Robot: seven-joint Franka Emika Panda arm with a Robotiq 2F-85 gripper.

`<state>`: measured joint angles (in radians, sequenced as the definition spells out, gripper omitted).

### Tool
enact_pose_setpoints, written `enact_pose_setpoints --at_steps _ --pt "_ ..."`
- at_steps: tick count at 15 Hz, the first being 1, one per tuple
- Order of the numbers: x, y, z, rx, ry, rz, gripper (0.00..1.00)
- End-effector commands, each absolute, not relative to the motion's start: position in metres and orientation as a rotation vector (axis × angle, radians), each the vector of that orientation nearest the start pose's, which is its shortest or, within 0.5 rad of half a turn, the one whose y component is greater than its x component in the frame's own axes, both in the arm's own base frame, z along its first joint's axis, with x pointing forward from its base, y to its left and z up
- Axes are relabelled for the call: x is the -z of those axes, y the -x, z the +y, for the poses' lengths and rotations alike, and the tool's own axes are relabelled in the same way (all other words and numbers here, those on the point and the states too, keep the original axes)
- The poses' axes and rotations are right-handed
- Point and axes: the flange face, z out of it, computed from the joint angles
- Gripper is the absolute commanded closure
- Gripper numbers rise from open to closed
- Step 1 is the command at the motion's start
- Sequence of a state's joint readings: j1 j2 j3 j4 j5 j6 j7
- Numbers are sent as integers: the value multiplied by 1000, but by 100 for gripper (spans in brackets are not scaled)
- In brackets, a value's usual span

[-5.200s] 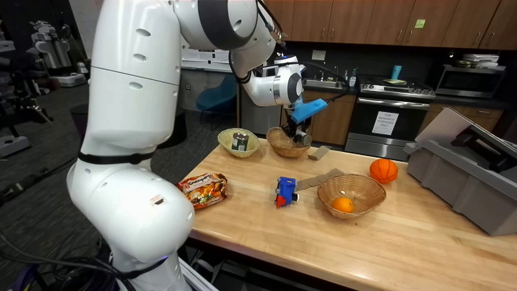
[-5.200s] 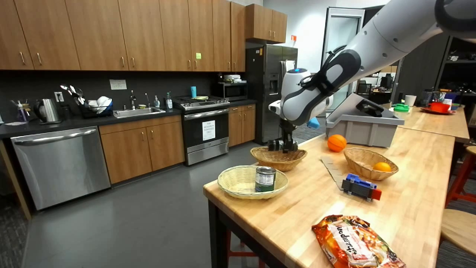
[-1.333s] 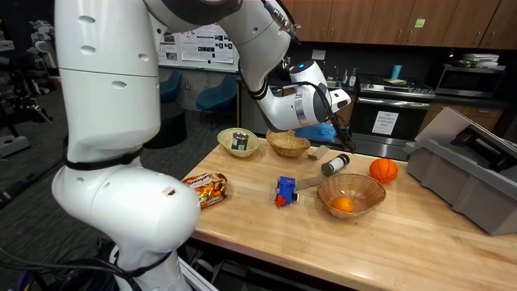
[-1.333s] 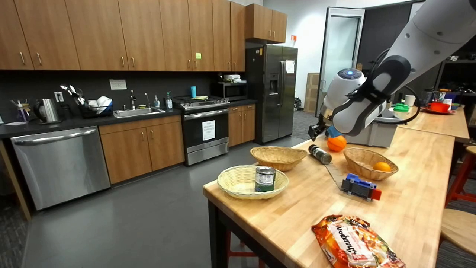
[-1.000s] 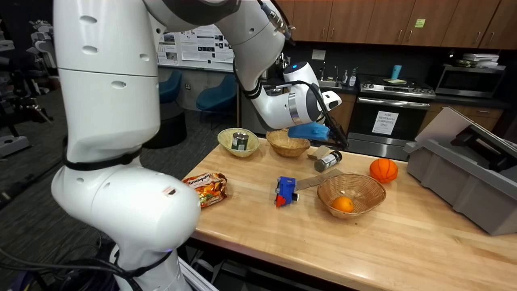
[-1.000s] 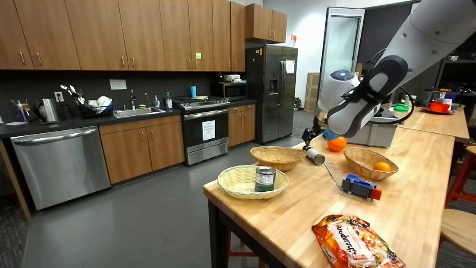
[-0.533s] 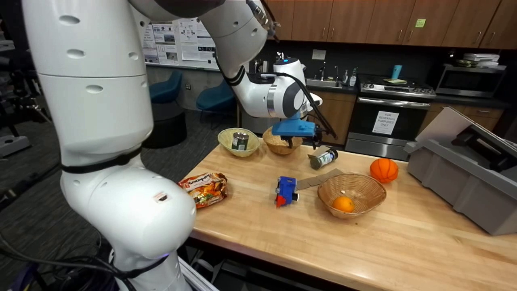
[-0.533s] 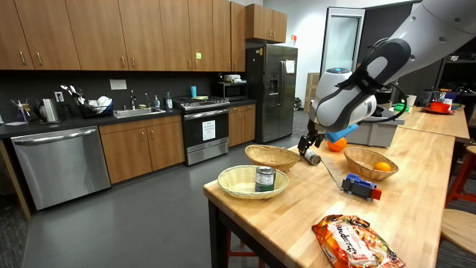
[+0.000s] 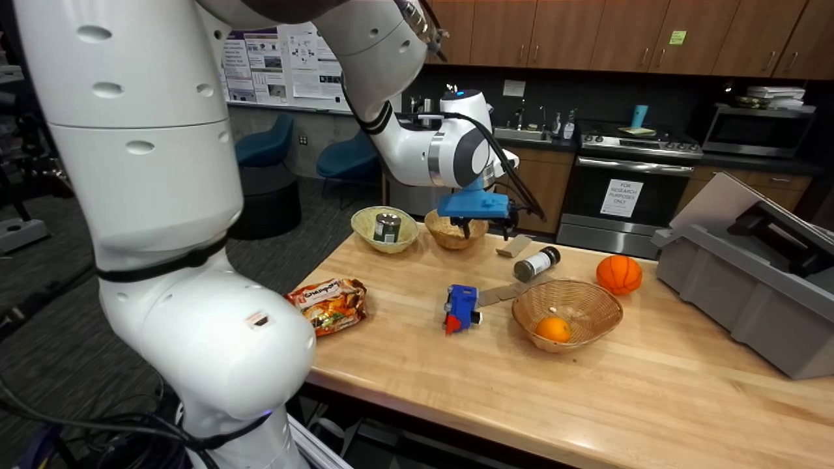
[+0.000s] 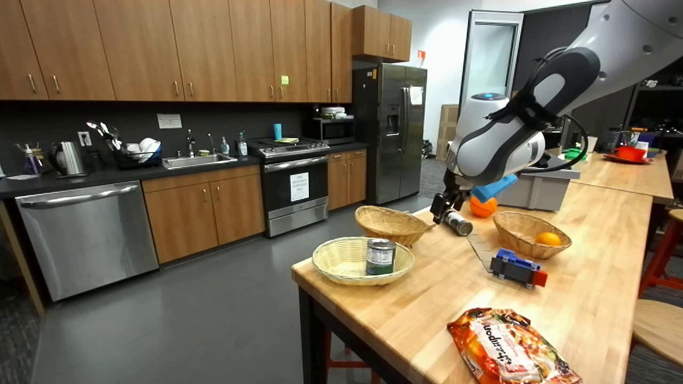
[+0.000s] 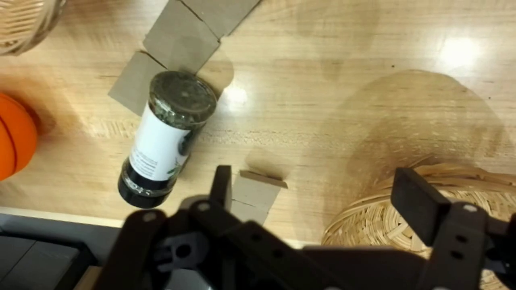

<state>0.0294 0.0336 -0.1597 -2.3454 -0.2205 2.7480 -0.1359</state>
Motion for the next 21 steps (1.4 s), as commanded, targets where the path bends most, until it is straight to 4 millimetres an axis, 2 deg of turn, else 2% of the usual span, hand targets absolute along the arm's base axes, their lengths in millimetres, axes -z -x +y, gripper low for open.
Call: enact_pose_setpoints --at_steps 1,8,21 --pt "-358 -535 -61 573 3250 -316 0" --pt "-359 -528 -60 499 3262 -354 0" --pt "-353 -520 -59 443 3277 -292 0"
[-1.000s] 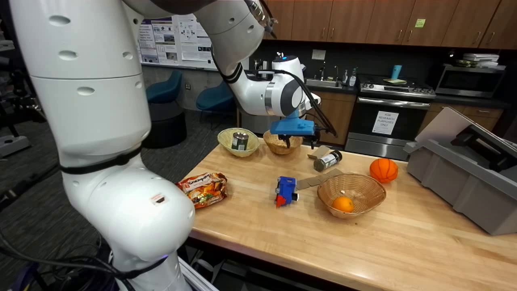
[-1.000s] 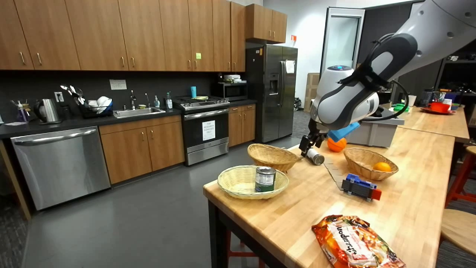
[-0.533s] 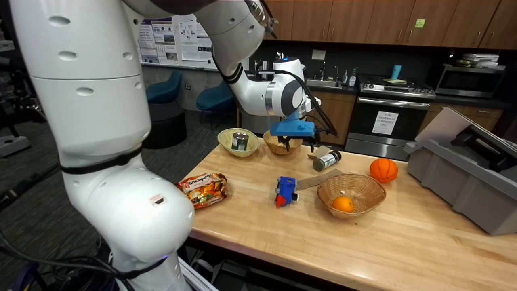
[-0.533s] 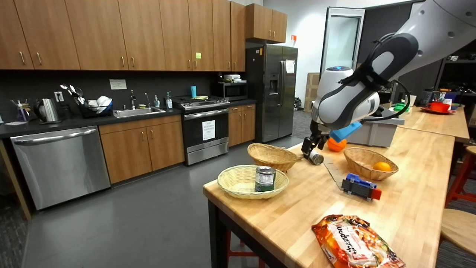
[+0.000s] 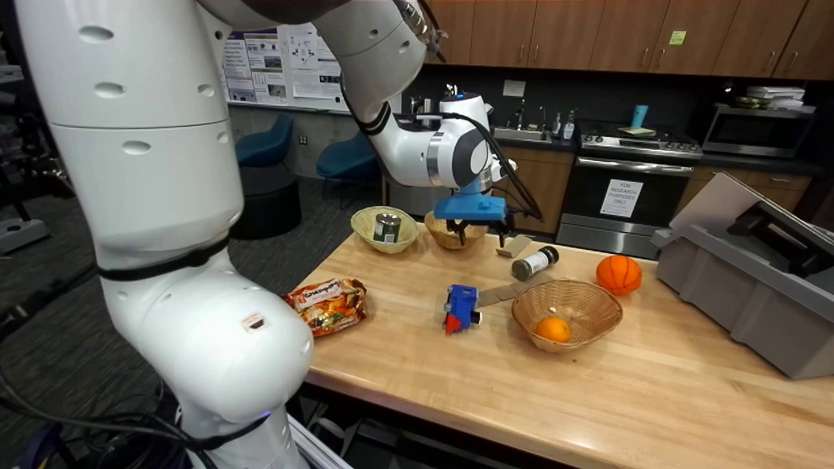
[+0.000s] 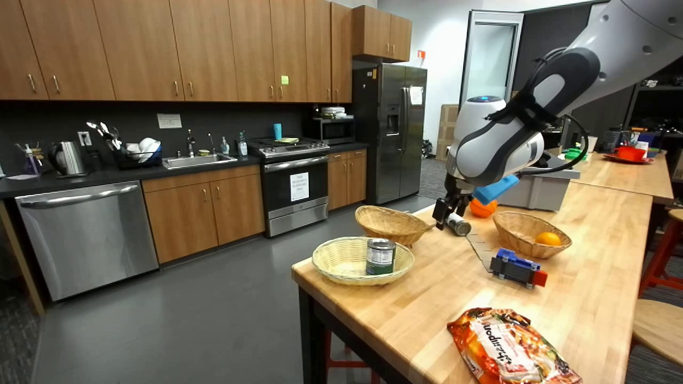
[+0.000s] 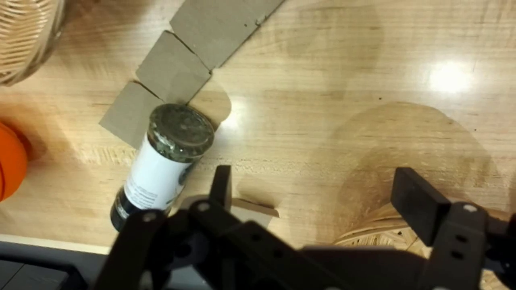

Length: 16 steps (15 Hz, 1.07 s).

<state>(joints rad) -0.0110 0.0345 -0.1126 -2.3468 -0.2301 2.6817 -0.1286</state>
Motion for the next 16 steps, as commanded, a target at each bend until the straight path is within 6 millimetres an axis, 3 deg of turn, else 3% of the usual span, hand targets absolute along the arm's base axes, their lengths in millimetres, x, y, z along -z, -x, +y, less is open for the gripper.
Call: enact_pose_setpoints --at_steps 1,13,16 --pt "-353 -520 -58 445 3274 -279 0" --pt "-329 -483 -23 319 3263 -249 0" --pt "-331 -476 -25 320 3270 -271 0"
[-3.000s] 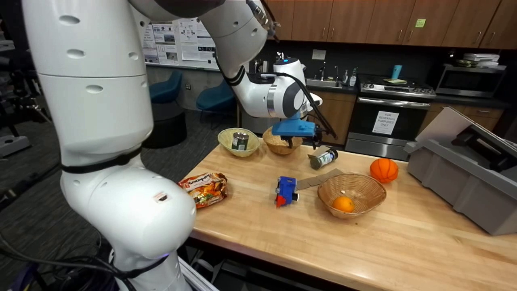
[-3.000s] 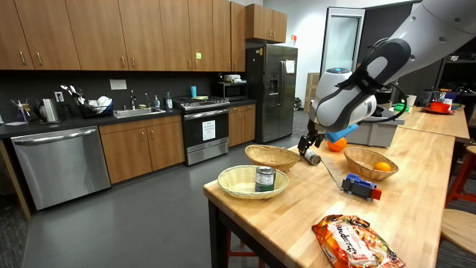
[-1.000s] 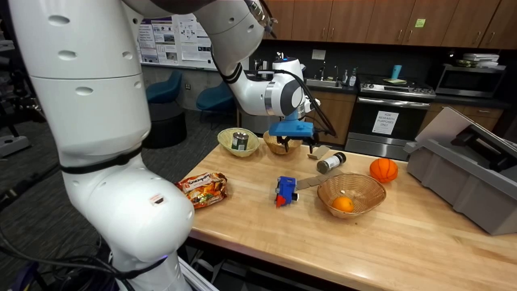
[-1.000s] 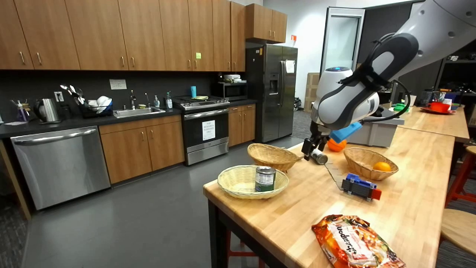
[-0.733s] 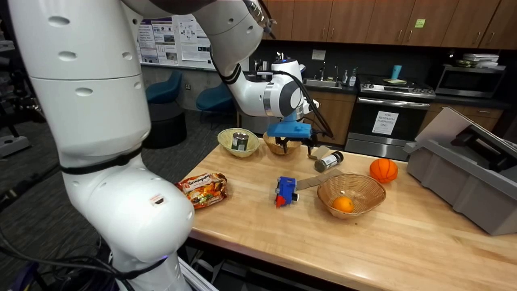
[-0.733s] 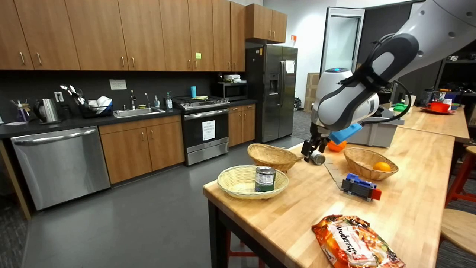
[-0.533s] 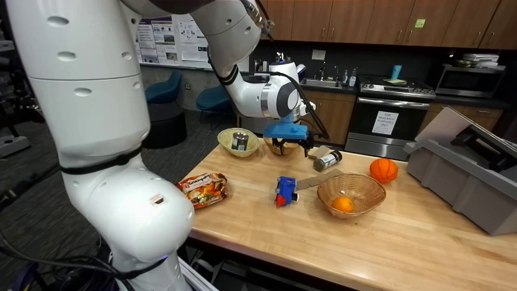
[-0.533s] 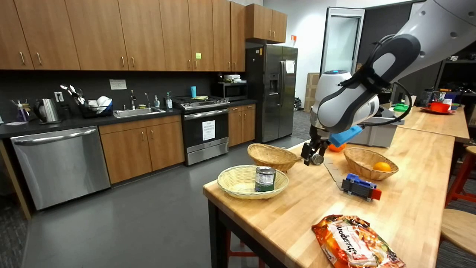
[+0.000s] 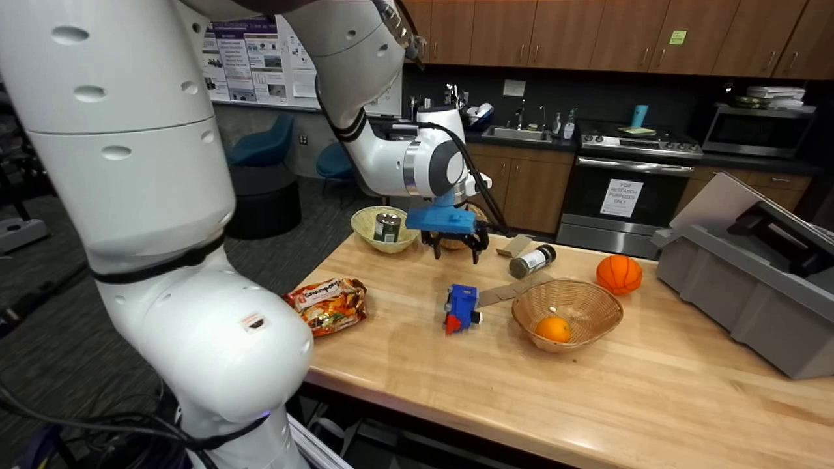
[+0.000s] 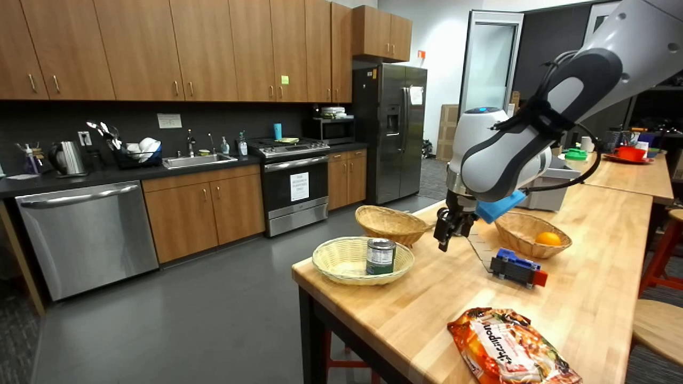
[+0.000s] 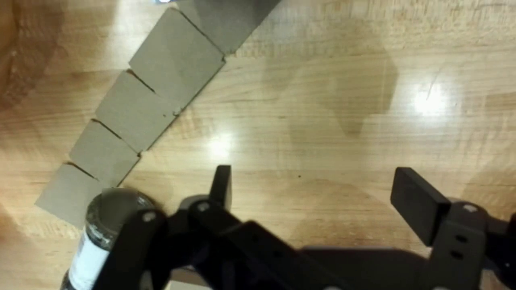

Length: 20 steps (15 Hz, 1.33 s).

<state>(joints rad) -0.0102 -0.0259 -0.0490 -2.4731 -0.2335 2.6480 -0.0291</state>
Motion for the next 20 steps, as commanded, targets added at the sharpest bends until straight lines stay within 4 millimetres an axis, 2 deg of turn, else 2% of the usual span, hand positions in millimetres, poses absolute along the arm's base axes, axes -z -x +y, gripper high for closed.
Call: enact_pose_setpoints --at_steps 1,7,11,16,20 --pt "-333 -474 -29 323 3278 -272 0" --pt "-373 -458 -64 432 3314 -212 0" --pt "-392 -448 -78 490 3333 -179 0" --pt "-391 -440 -97 461 3355 -99 0" --pt "-385 -452 -106 431 3378 -50 0"
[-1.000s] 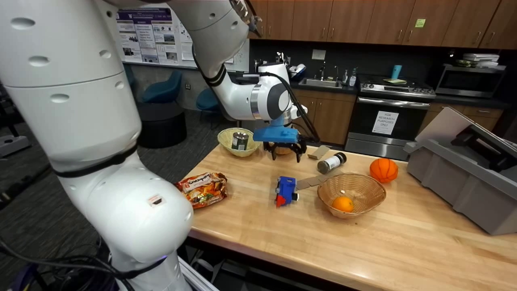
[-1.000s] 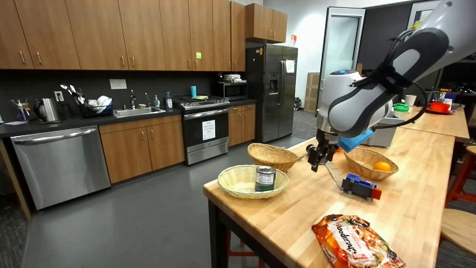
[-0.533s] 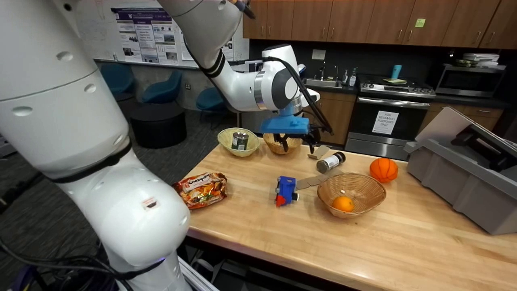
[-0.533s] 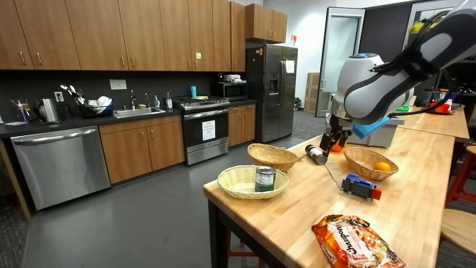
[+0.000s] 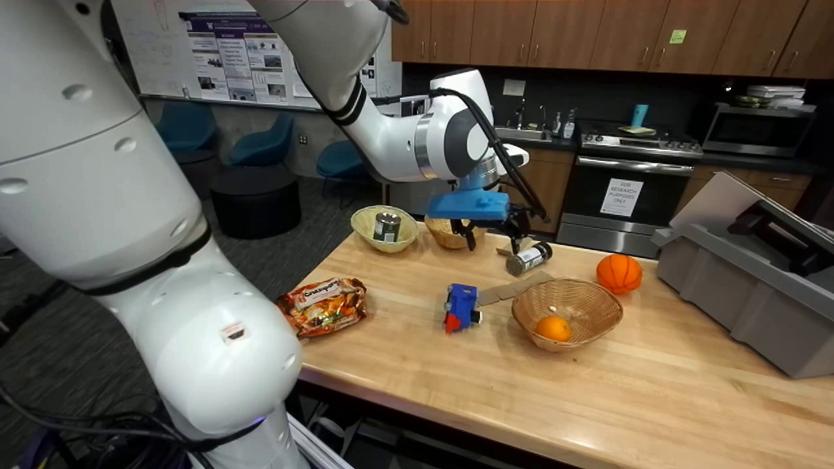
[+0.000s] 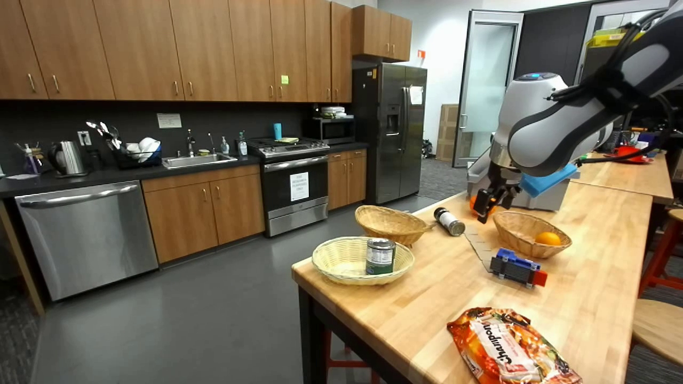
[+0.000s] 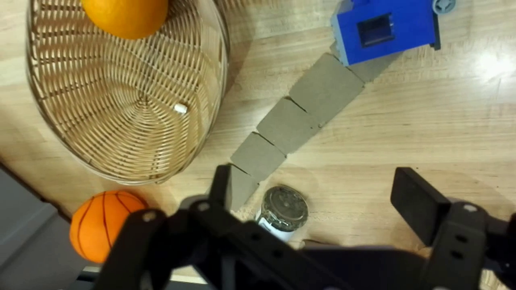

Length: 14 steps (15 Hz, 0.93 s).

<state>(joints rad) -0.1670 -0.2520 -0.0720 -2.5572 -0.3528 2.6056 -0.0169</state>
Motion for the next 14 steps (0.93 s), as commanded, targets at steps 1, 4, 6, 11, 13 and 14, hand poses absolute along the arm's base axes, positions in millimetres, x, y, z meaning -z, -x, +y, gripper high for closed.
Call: enact_pose_setpoints --at_steps 1,4,6,11,13,14 --pt "-385 -455 -107 430 3382 -44 0" --pt "-383 -473 -105 434 3387 -56 0" --pt "-385 -489 -101 444 3386 -78 0" --pt "-394 -517 -82 466 3398 -146 0" --pt "-392 -520 -77 447 3405 -155 0" --pt "-389 -518 -77 435 3402 -140 0"
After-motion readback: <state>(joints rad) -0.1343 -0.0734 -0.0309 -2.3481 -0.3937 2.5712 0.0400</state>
